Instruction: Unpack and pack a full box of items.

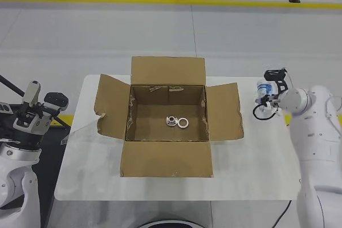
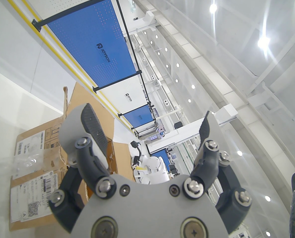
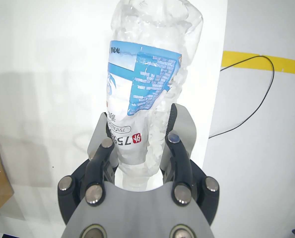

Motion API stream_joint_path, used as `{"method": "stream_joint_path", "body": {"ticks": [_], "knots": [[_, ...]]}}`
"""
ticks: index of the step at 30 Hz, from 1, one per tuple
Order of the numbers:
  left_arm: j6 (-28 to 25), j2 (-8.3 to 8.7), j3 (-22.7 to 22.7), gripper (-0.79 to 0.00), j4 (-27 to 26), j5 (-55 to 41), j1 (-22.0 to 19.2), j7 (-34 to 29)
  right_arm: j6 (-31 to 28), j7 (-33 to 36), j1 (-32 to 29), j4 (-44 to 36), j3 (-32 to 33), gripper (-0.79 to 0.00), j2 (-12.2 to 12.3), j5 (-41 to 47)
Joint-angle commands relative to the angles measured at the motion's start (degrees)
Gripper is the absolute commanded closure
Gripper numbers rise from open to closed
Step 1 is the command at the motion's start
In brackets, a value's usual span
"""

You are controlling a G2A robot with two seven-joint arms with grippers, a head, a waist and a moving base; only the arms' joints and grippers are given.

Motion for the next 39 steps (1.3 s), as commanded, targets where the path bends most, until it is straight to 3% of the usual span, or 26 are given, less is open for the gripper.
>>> {"method": "stream_joint_path", "body": {"ticks": [1, 9, 17, 21, 30, 39], "knots": [[0.00, 0.00, 0.00, -0.785, 0.00, 0.00, 0.00, 0.00, 0.23, 1.20, -2.08, -7.55, 1.58, 0.000, 0.47, 0.61], [0.00, 0.00, 0.00, -0.785, 0.00, 0.00, 0.00, 0.00, 2.13, 6.06, -10.29, -38.39, 3.78, 0.000, 1.35, 3.22], [0.00, 0.00, 0.00, -0.785, 0.00, 0.00, 0.00, 0.00, -1.12, 6.05, -9.06, -52.11, -4.75, 0.000, 0.81, 7.12], [0.00, 0.00, 0.00, -0.785, 0.00, 0.00, 0.00, 0.00, -4.51, 5.56, -4.97, -51.16, -12.73, 0.000, -0.07, 10.54], [0.00, 0.00, 0.00, -0.785, 0.00, 0.00, 0.00, 0.00, -16.93, 5.63, 3.33, -39.59, -29.62, 0.000, -2.71, 20.82], [-0.02, 0.01, 0.13, -0.785, -0.09, 0.22, 0.07, 0.28, -26.34, 3.12, 7.53, -26.86, -40.92, 0.000, -5.41, 25.94]]}}
